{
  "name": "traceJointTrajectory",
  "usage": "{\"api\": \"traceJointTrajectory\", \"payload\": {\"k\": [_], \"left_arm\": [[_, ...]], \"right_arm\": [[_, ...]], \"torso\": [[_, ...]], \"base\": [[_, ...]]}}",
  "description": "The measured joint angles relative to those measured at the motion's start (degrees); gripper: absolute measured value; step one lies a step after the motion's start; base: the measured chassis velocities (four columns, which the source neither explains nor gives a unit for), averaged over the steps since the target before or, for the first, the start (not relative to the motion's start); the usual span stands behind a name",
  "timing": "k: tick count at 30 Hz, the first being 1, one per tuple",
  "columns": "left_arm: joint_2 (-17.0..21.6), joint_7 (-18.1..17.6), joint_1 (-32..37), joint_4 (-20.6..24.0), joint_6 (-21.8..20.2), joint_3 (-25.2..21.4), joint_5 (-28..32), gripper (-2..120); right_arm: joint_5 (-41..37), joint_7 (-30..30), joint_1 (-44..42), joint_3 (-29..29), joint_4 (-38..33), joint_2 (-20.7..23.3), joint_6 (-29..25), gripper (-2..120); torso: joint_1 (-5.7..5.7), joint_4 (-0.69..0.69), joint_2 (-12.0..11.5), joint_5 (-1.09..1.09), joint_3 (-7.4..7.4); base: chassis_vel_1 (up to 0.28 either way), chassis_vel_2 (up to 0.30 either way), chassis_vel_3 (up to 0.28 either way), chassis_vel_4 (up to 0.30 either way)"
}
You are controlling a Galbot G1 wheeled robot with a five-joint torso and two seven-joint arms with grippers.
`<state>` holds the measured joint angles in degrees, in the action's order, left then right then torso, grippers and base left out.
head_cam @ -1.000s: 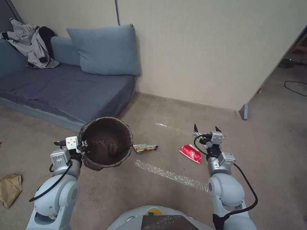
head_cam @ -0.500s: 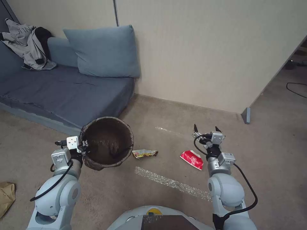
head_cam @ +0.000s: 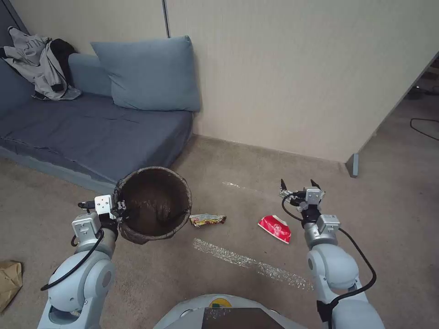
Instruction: Pick up the trash bin, then pick up the garbage from the floor and place it into the trash bin.
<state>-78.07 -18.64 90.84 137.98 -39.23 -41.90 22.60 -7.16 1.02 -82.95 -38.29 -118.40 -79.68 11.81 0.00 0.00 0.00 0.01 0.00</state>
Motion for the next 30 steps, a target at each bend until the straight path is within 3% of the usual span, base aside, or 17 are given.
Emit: {"api": "traceJointTrajectory", "payload": {"k": [12,30], "left_arm": [[-0.12,-0.23,1.29,1.34,-0.27,-0.59,0.80,4],[-0.18,-0.38,2.71,2.95,-0.49,-2.34,1.77,4]], "right_arm": [[-3.17,-4.29,5.60,0.76,11.57,5.14,-0.51,100],[-3.16,-16.97,12.12,3.08,31.43,10.45,-3.33,100]], "torso": [[0.00,0.00,0.00,0.00,0.00],[0.00,-0.01,0.00,0.00,0.00]], "base": [[0.000,0.000,0.000,0.000],[0.000,0.000,0.000,0.000]]}}
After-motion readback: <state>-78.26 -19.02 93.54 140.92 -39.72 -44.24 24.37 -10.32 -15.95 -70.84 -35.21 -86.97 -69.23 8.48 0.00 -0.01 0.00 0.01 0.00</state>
